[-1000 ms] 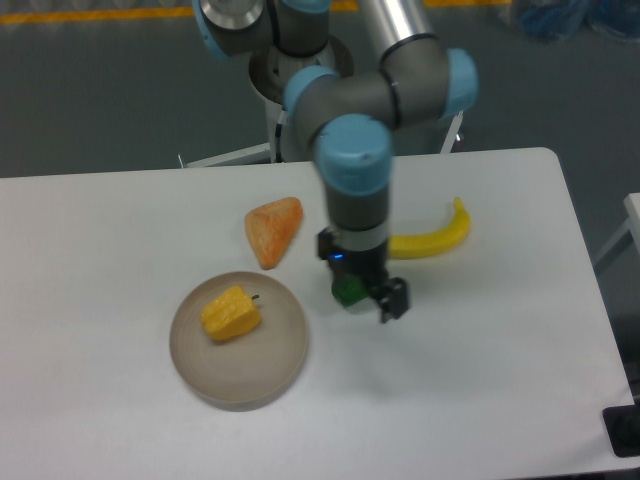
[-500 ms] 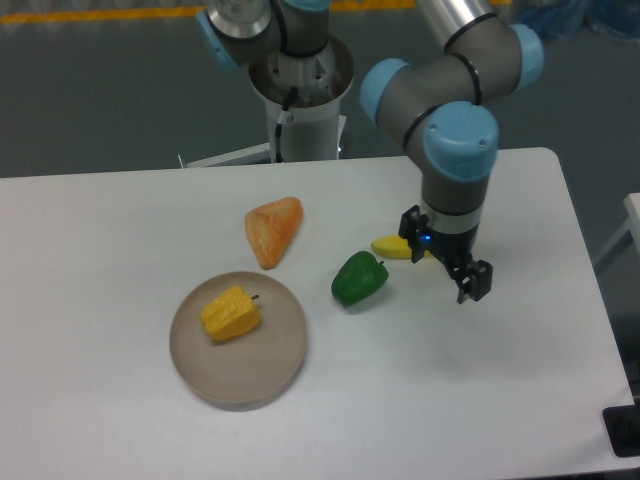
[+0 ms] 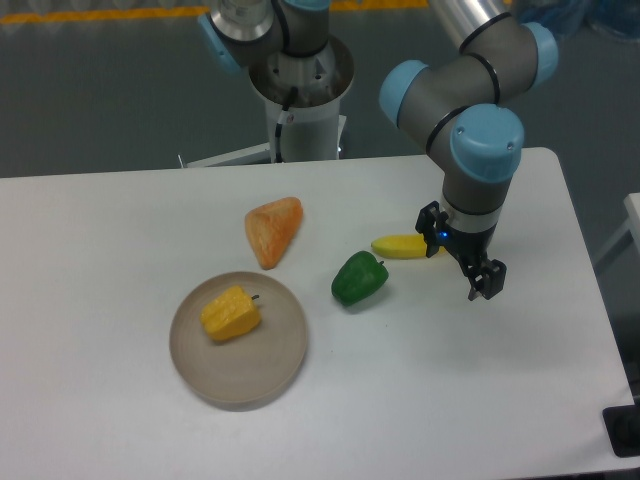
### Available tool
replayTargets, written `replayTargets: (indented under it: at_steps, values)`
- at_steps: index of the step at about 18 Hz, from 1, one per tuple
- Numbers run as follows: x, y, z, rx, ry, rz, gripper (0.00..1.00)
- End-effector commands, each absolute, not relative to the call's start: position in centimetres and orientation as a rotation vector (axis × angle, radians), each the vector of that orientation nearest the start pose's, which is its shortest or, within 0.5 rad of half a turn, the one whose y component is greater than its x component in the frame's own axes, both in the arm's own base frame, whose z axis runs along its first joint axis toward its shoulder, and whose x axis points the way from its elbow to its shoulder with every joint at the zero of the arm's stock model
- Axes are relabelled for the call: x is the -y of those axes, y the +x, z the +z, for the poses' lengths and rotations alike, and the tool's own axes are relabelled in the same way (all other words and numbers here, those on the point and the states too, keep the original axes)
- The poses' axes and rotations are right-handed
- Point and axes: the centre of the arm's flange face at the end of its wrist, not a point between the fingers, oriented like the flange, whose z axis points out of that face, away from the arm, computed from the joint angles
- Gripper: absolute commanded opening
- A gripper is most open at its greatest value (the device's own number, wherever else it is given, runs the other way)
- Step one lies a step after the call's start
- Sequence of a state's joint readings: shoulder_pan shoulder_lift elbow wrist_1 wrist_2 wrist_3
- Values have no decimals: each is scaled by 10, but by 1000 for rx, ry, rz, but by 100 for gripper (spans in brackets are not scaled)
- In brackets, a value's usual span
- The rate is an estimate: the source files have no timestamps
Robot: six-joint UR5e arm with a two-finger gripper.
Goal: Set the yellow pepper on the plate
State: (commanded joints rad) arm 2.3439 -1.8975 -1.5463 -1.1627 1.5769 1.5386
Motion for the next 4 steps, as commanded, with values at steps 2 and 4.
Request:
replayTargets:
  at_steps: [2,4]
  values:
    - [-536,-338,359,-1158,-2879,148,100]
    - [-536,-338,358,-1159,-2880,143,100]
